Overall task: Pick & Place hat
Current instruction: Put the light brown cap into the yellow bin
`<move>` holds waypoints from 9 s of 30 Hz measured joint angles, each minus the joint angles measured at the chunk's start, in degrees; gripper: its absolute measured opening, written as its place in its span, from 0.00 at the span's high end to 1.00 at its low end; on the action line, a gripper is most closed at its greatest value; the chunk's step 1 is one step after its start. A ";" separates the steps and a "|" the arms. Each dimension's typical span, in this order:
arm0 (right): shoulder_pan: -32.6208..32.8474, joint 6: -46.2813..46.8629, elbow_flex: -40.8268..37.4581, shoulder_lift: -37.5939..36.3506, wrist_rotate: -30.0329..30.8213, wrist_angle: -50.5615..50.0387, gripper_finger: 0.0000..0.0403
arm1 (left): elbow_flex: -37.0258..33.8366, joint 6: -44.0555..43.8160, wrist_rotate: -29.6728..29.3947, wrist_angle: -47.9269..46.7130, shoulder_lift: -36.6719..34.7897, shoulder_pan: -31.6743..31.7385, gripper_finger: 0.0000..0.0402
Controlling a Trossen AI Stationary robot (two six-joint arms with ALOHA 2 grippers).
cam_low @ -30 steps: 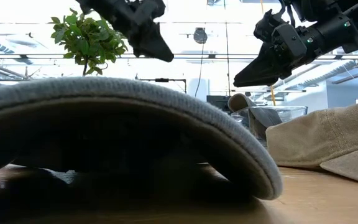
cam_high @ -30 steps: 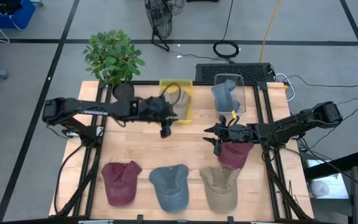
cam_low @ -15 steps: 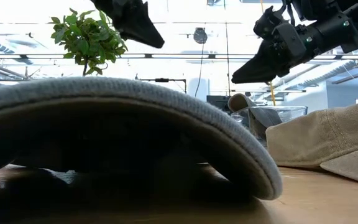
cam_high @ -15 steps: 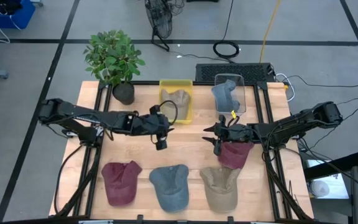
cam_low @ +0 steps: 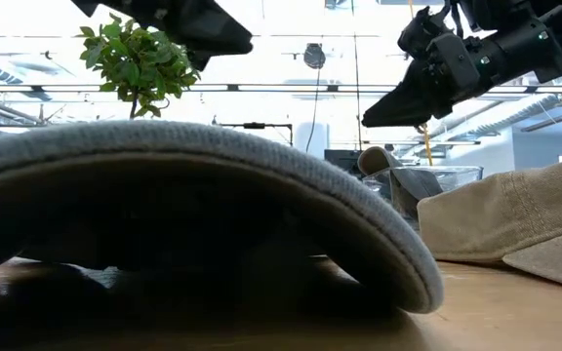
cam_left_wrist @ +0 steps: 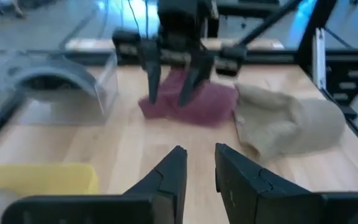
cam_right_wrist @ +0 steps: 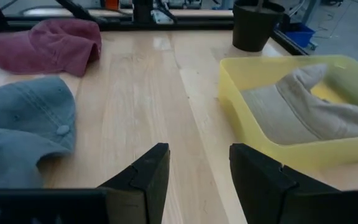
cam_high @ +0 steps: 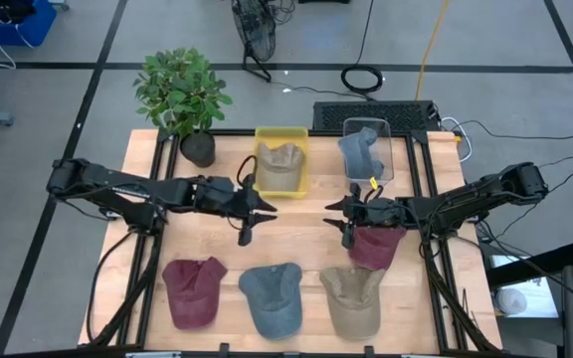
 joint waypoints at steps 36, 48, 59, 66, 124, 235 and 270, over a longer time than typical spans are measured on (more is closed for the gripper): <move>0.00 0.00 0.00 0.00 -0.02 1.64 0.62 | 0.08 3.33 -2.42 0.72 0.40 -0.79 0.78; 0.00 0.00 0.00 0.00 -0.02 1.64 0.62 | 0.10 2.55 -2.42 0.74 0.40 -0.79 0.78; 0.01 0.01 0.00 -0.02 -0.02 1.64 0.62 | 0.10 2.56 -2.42 0.74 0.40 -0.79 0.78; 0.02 0.00 0.00 0.00 -0.02 1.64 0.62 | 0.10 2.54 -2.42 0.72 0.40 -0.79 0.78; 0.00 3.51 -0.02 -0.02 0.12 6.04 0.62 | 0.12 0.26 8.22 2.08 0.40 -3.98 0.78; 37.02 44.15 15.04 12.73 -8.93 -21.69 0.99 | 0.06 2.21 10.70 19.76 1.84 -9.79 0.78; 5.28 8.30 15.12 6.19 -10.33 -20.01 0.99 | 0.08 8.65 -9.94 8.71 1.86 -8.70 0.78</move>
